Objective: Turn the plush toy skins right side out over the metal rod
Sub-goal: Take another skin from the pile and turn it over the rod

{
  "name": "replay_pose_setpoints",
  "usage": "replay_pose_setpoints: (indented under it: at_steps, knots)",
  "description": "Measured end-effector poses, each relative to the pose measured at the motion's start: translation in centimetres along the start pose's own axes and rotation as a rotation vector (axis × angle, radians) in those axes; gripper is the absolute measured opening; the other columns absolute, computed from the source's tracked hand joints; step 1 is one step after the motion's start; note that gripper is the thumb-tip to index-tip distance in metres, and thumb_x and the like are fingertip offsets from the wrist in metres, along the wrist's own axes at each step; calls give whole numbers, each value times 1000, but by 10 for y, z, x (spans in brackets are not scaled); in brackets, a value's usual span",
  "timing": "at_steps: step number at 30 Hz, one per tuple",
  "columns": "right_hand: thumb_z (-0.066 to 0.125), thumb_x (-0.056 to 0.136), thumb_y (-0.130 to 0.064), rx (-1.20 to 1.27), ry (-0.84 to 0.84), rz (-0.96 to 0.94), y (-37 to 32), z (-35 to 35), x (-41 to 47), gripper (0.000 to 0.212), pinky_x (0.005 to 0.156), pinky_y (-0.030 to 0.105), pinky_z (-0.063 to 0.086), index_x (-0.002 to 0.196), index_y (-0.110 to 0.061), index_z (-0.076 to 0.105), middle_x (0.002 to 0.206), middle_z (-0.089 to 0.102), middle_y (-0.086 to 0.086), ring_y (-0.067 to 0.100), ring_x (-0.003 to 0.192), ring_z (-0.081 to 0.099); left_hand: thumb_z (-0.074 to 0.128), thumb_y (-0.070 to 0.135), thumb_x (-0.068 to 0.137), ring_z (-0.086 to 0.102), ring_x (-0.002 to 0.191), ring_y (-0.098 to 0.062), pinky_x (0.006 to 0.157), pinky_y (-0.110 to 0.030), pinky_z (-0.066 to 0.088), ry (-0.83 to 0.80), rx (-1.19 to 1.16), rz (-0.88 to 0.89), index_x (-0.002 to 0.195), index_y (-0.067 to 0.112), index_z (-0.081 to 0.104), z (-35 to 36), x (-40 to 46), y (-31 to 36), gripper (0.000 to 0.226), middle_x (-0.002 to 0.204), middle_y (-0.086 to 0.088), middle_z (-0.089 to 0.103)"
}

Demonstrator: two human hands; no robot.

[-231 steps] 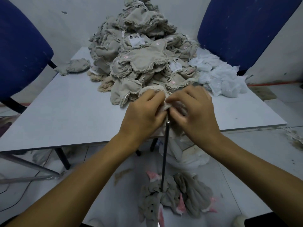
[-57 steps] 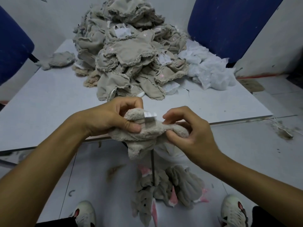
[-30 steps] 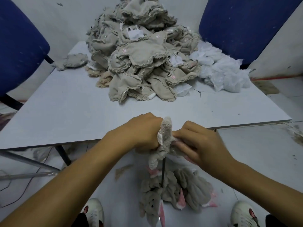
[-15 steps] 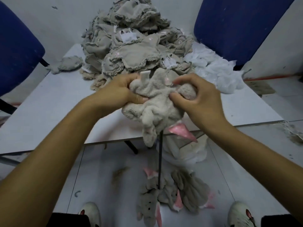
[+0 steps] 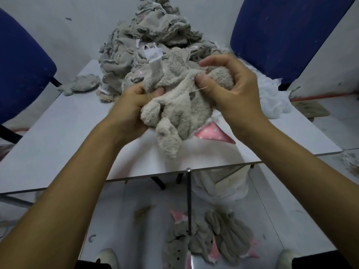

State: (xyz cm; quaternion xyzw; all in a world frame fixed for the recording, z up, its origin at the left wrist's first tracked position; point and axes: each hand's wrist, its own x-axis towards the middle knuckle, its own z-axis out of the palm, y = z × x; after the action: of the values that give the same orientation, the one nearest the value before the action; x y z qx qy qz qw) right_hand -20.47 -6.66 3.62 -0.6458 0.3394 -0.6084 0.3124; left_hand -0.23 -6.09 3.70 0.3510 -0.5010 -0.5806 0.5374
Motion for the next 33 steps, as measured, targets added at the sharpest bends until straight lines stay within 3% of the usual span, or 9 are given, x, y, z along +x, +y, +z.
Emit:
replay_pose_setpoints:
  at_steps: [2, 6, 8, 11, 14, 21, 25, 29, 33]
  knots:
    - [72, 90, -25, -131, -85, 100, 9, 1, -2, 20, 87, 47, 57, 109, -24, 65, 108, 66, -12, 16, 103, 66, 63, 1, 87, 71, 85, -23, 66, -33, 60, 17, 261, -78, 100, 8, 70, -6, 3, -4, 17, 91, -9, 74]
    - [57, 99, -27, -587, -305, 287, 46, 0, -23, 28, 95, 32, 48, 126, -24, 58, 126, 59, 2, 17, 115, 56, 64, 4, 87, 54, 107, -35, 76, -40, 47, 118, 1296, -341, 128, 20, 47, -22, -2, -32, 47, 123, -15, 53]
    - [53, 98, -14, -800, -270, 228, 59, -8, -26, 32, 102, 34, 38, 129, -22, 59, 134, 50, 7, 27, 127, 43, 62, 12, 87, 44, 110, -32, 72, -38, 41, 250, 1649, -81, 129, 26, 43, -16, -12, -42, 48, 122, -12, 42]
    - [52, 93, -4, -999, -287, 193, 69, -16, -27, 49, 94, 42, 41, 137, -23, 51, 139, 48, 6, 33, 124, 41, 62, 15, 90, 52, 92, -19, 69, -35, 44, 52, 1463, 334, 117, 22, 60, -2, -18, -45, 28, 106, -2, 52]
    - [50, 95, -10, -1195, -335, 201, 77, -12, -34, 47, 79, 42, 40, 140, -21, 43, 135, 49, 11, 37, 110, 46, 65, 19, 90, 58, 86, -11, 80, -29, 48, -256, 1354, 91, 102, 21, 72, 4, -16, -42, 14, 94, 4, 60]
    - [59, 92, -30, -1198, -241, 233, 76, -8, -32, 22, 78, 40, 45, 108, -15, 63, 116, 50, 9, 32, 110, 43, 61, 13, 89, 54, 74, 0, 66, -19, 40, -147, 1385, -59, 100, 25, 71, -4, -5, -46, 20, 86, 9, 66]
    - [55, 90, -34, -1169, -282, 302, 71, -6, -30, 17, 80, 44, 42, 97, -19, 51, 110, 50, 6, 31, 106, 44, 77, 30, 81, 56, 72, 3, 63, -15, 44, -222, 1310, -152, 101, 30, 67, -9, -5, -42, 22, 84, 10, 64]
    - [53, 93, -23, -878, -123, 208, 63, -3, -25, 12, 65, 39, 37, 94, -16, 44, 88, 55, 4, 27, 83, 50, 73, 35, 85, 56, 80, -11, 72, -32, 48, -122, 1413, -3, 90, 27, 62, -1, -6, -50, 14, 79, 14, 56]
    - [61, 88, -9, -573, 36, 139, 43, 11, -17, 26, 75, 29, 41, 109, -17, 49, 106, 55, 0, 16, 93, 51, 59, 30, 95, 50, 93, -20, 77, -37, 45, -37, 1425, 158, 89, 19, 56, 11, -4, -59, 13, 93, 2, 50]
